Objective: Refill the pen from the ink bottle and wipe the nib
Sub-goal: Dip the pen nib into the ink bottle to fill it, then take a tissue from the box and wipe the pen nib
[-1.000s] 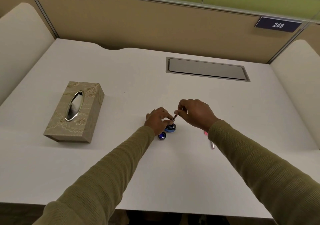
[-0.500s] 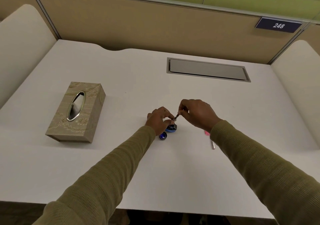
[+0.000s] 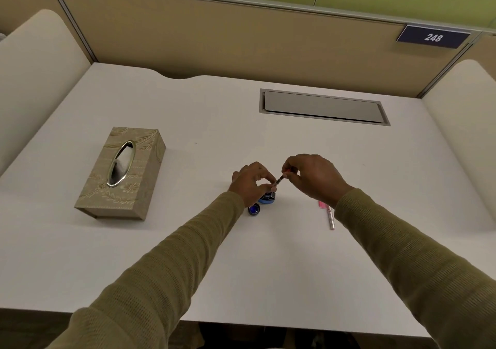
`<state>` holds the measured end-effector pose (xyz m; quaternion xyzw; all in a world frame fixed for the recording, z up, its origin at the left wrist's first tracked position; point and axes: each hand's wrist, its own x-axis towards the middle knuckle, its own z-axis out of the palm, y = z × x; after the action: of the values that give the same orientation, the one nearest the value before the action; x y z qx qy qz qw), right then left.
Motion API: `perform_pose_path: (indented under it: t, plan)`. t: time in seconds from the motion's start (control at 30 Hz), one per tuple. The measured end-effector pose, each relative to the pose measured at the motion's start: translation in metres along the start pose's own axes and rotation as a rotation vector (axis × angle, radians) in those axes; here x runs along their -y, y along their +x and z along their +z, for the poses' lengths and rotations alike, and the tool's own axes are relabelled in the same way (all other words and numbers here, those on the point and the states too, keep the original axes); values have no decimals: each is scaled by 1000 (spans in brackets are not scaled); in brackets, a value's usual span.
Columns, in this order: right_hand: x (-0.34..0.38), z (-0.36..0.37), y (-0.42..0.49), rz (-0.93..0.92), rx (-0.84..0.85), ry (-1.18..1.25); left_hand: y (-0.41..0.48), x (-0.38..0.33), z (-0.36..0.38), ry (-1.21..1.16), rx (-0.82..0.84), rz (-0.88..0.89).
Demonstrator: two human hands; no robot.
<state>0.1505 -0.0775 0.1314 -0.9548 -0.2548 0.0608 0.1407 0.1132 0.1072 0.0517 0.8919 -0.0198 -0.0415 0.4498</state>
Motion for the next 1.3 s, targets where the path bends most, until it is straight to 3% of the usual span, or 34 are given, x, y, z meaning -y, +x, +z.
perform_pose_path:
  t: [0.57, 0.77, 1.03, 1.3]
  plan:
    - [-15, 12, -14, 128, -66, 182, -2, 8, -6, -73, -60, -90]
    - [-23, 23, -33, 350, -123, 474, -4, 7, -11, -74, -96, -84]
    - [-27, 45, -54, 732, -107, 1100, -8, 19, -10, -159, -159, -125]
    - [-17, 58, -65, 907, -53, 1544, -23, 30, -16, -191, -250, -164]
